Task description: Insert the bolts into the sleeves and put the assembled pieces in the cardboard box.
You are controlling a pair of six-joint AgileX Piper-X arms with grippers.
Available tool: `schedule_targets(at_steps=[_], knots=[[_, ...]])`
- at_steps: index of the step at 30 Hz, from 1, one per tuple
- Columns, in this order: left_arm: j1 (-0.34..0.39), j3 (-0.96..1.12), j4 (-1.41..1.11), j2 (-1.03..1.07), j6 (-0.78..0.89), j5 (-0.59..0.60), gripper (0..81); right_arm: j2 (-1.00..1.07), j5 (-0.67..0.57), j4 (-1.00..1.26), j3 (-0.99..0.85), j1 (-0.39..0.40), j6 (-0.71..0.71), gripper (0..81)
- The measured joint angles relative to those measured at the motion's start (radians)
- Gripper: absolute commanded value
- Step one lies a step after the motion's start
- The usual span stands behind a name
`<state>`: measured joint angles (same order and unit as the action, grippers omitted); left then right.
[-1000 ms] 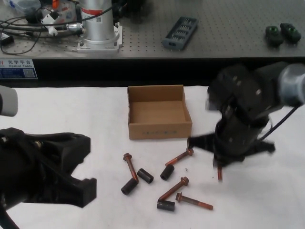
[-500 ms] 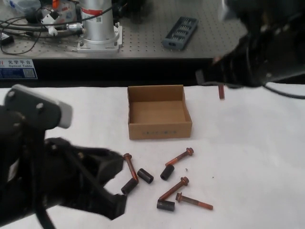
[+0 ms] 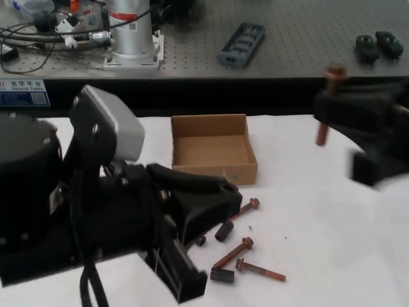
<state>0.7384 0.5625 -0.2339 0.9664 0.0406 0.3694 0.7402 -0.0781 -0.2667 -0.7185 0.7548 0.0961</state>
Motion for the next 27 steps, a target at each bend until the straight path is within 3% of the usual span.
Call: schedule_targets(at_steps=[5,8,16,27], knots=[[0.0,-0.074,-0.147,0.001,0.047,0.078,0.6,-0.098,-0.116,0.088,0.098,0.002,-0.028,2.8],[0.0,-0.16,-0.28,-0.001,0.124,0.084,0.6,-0.123,-0.248,0.15,0.176,0.002,-0.037,2.8],[0.02,-0.336,-0.443,-0.003,0.215,0.105,0.6,-0.052,-0.479,0.254,0.256,0.002,-0.037,2.8],[0.085,-0.34,-0.501,0.011,0.187,0.105,0.6,-0.04,-0.638,0.299,0.256,0.002,-0.037,2.8]])
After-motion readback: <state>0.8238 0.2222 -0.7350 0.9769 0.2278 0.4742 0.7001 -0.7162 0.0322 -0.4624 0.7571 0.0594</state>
